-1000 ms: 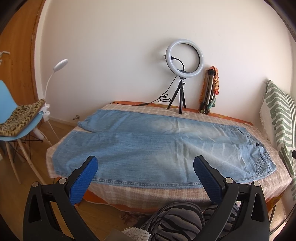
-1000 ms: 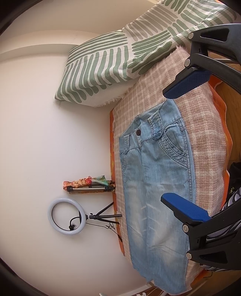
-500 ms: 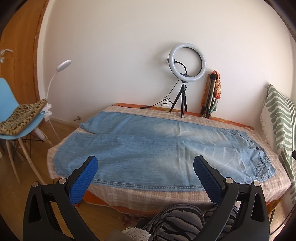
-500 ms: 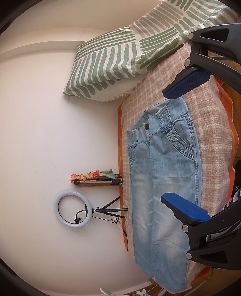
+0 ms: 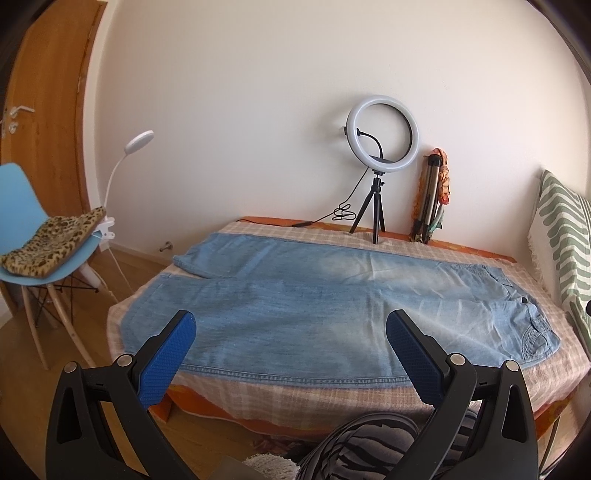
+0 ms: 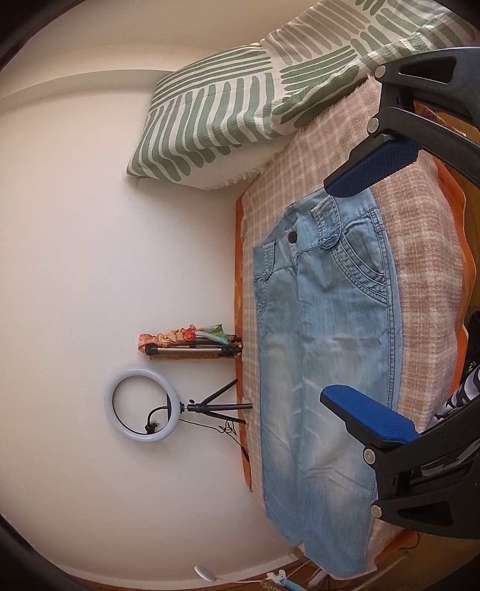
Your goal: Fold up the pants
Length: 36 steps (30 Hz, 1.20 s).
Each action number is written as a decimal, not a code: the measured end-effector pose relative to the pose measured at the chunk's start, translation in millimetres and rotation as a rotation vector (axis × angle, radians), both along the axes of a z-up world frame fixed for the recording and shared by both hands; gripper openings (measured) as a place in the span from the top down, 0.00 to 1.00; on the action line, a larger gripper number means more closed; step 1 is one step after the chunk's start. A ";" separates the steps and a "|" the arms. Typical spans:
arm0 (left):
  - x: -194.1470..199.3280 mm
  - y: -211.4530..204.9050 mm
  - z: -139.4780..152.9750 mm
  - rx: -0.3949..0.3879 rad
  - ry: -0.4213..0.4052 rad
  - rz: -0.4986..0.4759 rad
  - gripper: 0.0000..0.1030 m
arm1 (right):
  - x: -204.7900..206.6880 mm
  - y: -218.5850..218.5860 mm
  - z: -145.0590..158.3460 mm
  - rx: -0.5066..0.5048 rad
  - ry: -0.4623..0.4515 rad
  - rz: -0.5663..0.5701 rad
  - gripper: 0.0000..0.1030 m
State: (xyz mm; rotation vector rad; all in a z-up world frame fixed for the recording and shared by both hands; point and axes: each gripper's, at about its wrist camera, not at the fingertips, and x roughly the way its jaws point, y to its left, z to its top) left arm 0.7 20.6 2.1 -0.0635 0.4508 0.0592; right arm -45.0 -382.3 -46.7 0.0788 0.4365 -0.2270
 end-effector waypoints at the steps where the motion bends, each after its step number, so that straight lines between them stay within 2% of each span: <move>1: 0.2 0.4 -0.8 0.001 0.002 0.000 0.00 | 0.4 -0.4 -0.9 0.001 0.003 0.000 0.00; 11: 5.8 2.6 -6.1 0.023 0.019 0.015 0.00 | 12.4 -0.1 -9.4 -0.054 0.022 0.021 0.00; 18: 15.6 10.7 -13.4 0.030 0.057 0.002 0.00 | 21.4 -5.7 -16.5 -0.059 -0.009 0.069 0.00; 22: 24.0 21.9 -27.3 0.040 0.102 -0.006 0.00 | 32.9 -2.5 -24.3 -0.108 0.005 0.141 0.00; 26: 33.4 46.8 -44.6 -0.001 0.159 0.020 0.01 | 50.9 7.2 -38.9 -0.136 0.067 0.269 0.02; 27: 35.5 54.3 -48.9 -0.014 0.172 0.030 0.01 | 56.6 10.5 -43.5 -0.141 0.093 0.308 0.04; 29: 39.8 69.4 -57.8 -0.031 0.201 0.061 0.10 | 68.0 19.0 -55.3 -0.165 0.146 0.377 0.12; 33: 49.5 97.3 -75.3 -0.050 0.258 0.097 0.17 | 84.9 37.4 -76.3 -0.219 0.224 0.503 0.22; 36: 56.4 114.4 -88.0 -0.089 0.295 0.106 0.24 | 96.0 51.7 -92.5 -0.252 0.303 0.590 0.33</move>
